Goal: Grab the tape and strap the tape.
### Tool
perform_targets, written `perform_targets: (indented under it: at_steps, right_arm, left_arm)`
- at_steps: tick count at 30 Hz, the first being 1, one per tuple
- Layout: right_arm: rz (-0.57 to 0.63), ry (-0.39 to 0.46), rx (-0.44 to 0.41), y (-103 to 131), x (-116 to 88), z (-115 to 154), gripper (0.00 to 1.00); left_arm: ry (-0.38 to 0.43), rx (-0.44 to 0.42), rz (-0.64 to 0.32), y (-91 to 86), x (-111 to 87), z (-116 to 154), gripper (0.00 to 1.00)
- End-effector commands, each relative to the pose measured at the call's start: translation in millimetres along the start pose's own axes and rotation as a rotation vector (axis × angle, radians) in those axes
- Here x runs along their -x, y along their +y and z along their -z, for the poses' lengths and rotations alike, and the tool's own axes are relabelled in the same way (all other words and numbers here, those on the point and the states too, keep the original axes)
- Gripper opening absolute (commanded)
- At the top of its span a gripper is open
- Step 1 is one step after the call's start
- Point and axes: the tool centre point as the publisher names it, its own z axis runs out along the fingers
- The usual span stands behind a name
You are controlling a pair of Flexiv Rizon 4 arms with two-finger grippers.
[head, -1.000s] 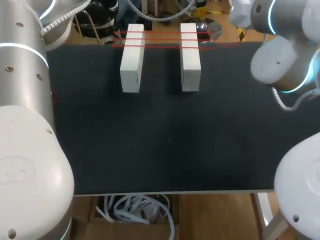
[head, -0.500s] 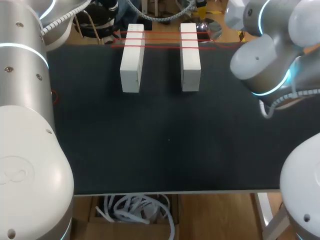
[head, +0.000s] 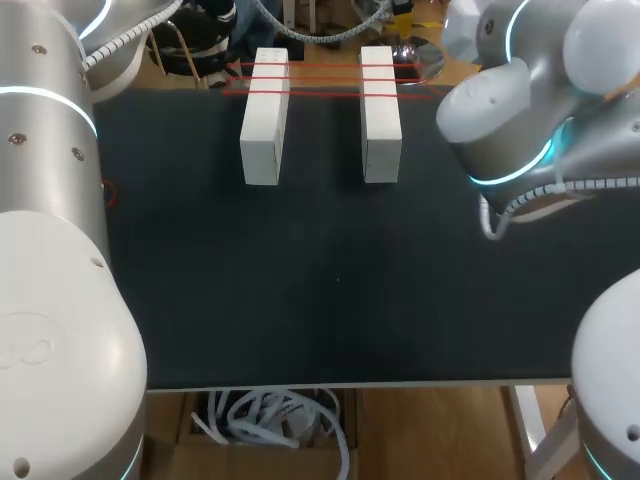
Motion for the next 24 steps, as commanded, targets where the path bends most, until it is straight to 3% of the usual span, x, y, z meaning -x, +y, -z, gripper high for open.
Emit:
perform_targets:
  at_steps: [1, 24]
  right_arm:
    - [0.005, 0.012, -0.011, 5.8, 1.5, -0.4, 0.0]
    - [0.036, 0.024, -0.002, 14.7, -2.1, 0.5, 0.0]
  left_arm:
    - [0.004, 0.005, 0.001, -1.0, 1.2, 1.0, 0.0]
    - [0.004, 0.005, 0.001, -1.0, 1.2, 1.0, 0.0]
